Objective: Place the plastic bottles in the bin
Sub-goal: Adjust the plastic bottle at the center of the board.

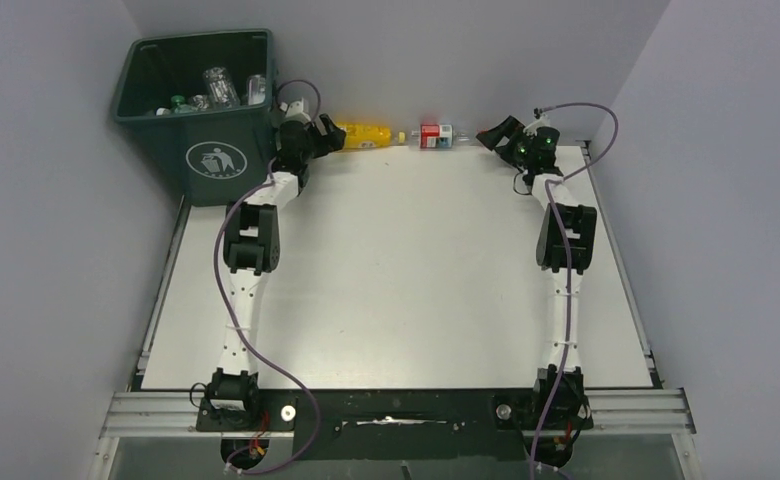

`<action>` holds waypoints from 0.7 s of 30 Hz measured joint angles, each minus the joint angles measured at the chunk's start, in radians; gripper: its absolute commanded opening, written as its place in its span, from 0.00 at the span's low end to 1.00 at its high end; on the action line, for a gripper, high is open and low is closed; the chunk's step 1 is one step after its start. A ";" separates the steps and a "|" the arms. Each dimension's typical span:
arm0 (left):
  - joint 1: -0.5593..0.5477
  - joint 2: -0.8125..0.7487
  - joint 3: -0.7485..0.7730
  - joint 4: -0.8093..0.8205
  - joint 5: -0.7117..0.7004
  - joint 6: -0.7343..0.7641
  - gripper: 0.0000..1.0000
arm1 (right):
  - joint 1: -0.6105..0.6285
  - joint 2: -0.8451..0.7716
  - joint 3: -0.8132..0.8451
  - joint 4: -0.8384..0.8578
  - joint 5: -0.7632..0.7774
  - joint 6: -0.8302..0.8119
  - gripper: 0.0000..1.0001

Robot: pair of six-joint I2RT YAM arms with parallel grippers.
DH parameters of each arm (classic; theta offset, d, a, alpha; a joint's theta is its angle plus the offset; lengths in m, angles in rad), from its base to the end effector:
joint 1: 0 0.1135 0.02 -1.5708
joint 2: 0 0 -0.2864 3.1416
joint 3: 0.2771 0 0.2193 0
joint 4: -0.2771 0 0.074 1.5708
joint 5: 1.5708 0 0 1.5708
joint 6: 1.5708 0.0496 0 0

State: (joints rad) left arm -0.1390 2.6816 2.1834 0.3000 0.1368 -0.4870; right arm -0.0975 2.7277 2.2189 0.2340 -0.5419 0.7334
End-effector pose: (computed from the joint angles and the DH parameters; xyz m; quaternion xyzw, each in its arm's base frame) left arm 0.6045 -0.0914 0.1683 -0.0910 0.7676 -0.2450 0.5852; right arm 0.6074 -0.0337 0.1467 0.1622 0.7681 0.3845 0.4857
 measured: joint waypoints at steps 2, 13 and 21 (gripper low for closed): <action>0.002 0.033 0.045 0.005 0.019 -0.004 0.86 | 0.000 0.045 0.071 0.012 0.010 0.009 0.98; 0.003 0.138 0.151 0.054 0.126 -0.050 0.86 | -0.002 0.136 0.134 0.180 0.080 0.056 0.98; -0.012 0.117 0.079 0.105 0.191 -0.054 0.86 | 0.013 0.216 0.216 0.294 0.082 0.087 0.98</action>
State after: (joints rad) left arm -0.1513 2.7983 2.2620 0.4046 0.3275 -0.5407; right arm -0.0849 2.9440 2.4351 0.5285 -0.4603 0.8207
